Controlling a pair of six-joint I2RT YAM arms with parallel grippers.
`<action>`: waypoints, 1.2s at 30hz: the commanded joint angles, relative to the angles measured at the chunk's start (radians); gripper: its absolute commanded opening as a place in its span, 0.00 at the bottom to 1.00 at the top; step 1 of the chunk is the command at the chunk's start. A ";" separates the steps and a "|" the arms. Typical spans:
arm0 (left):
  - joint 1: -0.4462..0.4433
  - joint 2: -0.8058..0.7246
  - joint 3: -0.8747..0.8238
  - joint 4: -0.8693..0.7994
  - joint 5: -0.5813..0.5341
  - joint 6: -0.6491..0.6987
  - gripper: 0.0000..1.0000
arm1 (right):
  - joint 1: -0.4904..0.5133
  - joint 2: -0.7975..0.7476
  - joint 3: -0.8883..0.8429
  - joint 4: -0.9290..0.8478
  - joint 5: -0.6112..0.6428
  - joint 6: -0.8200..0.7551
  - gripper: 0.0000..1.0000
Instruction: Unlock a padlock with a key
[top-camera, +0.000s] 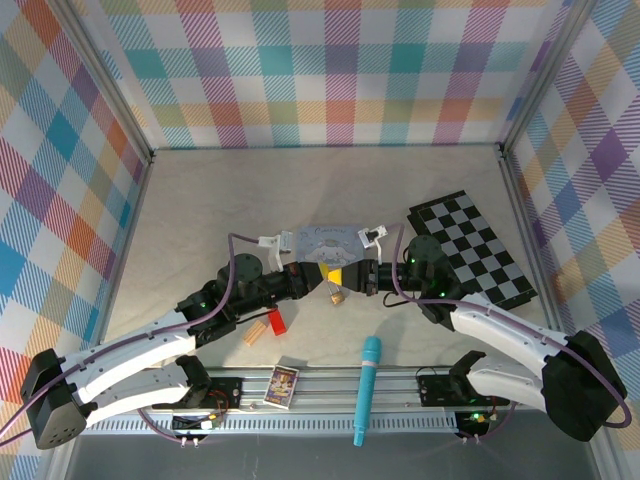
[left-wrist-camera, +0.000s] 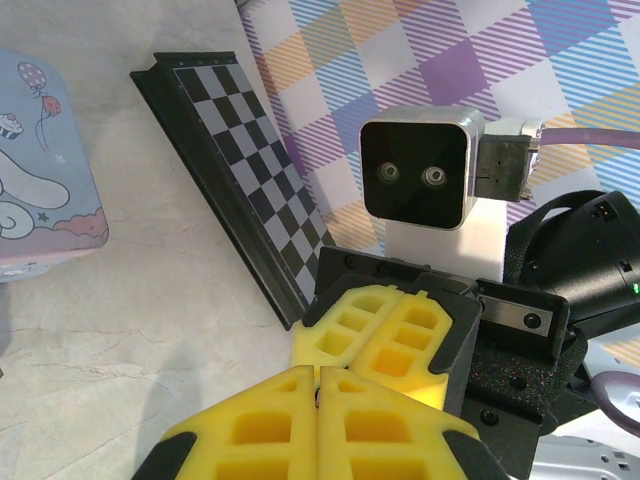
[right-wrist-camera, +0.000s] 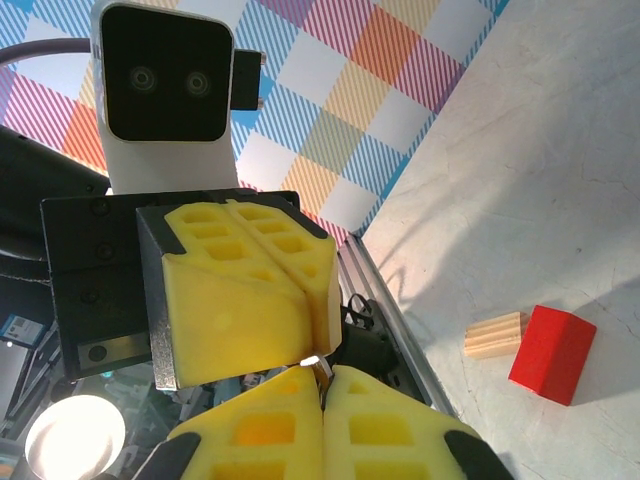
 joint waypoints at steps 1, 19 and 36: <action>-0.009 -0.018 -0.015 0.024 -0.011 0.000 0.00 | 0.000 -0.031 -0.024 0.002 0.006 -0.004 0.00; -0.009 -0.012 -0.021 0.019 -0.051 -0.008 0.05 | -0.009 -0.113 -0.052 -0.089 0.028 -0.011 0.00; -0.009 -0.012 0.023 -0.131 -0.073 -0.035 1.00 | -0.015 -0.105 -0.026 -0.357 0.132 -0.095 0.00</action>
